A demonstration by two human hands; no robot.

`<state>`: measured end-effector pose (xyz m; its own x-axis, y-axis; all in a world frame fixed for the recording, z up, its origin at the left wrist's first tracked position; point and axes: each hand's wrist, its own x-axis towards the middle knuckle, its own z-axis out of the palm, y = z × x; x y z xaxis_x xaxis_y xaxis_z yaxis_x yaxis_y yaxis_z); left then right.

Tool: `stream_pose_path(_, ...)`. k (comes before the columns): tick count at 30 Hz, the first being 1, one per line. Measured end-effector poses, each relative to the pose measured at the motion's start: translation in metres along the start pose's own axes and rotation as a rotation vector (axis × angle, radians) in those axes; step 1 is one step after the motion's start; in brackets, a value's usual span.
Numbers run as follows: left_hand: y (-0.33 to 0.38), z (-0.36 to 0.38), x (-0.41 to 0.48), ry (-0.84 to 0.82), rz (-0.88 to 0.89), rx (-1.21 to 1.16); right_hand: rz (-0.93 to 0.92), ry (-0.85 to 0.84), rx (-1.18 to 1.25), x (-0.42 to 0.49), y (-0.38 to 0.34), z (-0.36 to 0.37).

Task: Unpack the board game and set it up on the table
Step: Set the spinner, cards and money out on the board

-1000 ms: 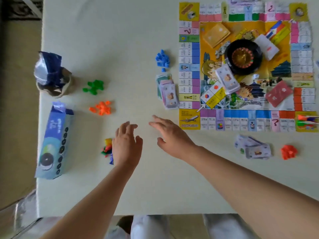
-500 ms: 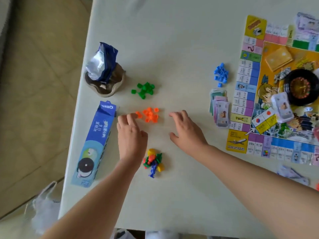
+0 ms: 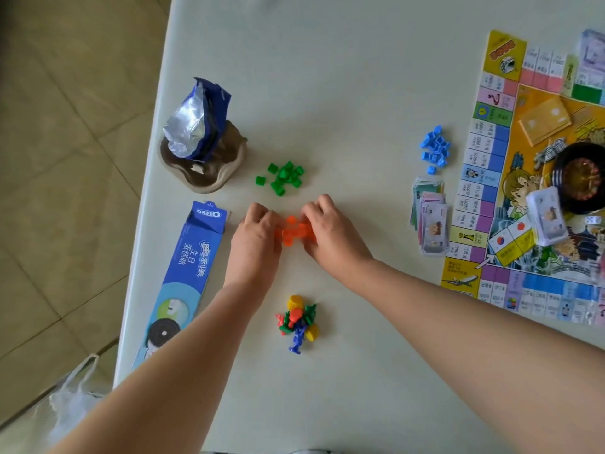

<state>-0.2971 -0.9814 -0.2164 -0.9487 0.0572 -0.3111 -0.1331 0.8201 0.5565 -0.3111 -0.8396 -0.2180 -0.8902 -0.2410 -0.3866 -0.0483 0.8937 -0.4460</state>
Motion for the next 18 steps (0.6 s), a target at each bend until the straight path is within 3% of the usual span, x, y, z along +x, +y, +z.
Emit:
stream_pose_path(4, 0.003, 0.0, 0.0, 0.021, -0.141, -0.116, 0.131, 0.071, 0.188, -0.002, 0.007, 0.0)
stream_pose_path(8, 0.004, 0.005, -0.006, 0.062, -0.351, -0.287, 0.38, 0.175, 0.603, -0.004, 0.015, -0.001)
stream_pose_path(12, 0.014, 0.007, -0.012, 0.098, -0.669, -0.807, 0.648, 0.174, 1.049, -0.007, 0.018, -0.009)
stream_pose_path(14, 0.02, 0.005, -0.013, 0.121, -0.745, -1.0, 0.729, 0.16, 1.236, -0.007, 0.017, -0.014)
stream_pose_path(16, 0.021, 0.005, -0.015, 0.124, -0.702, -0.915, 0.762, 0.145, 1.385, -0.007, 0.017, -0.017)
stream_pose_path(18, 0.018, 0.006, -0.019, 0.101, -0.583, -0.636, 0.776, 0.125, 1.456, -0.008, 0.017, -0.018)
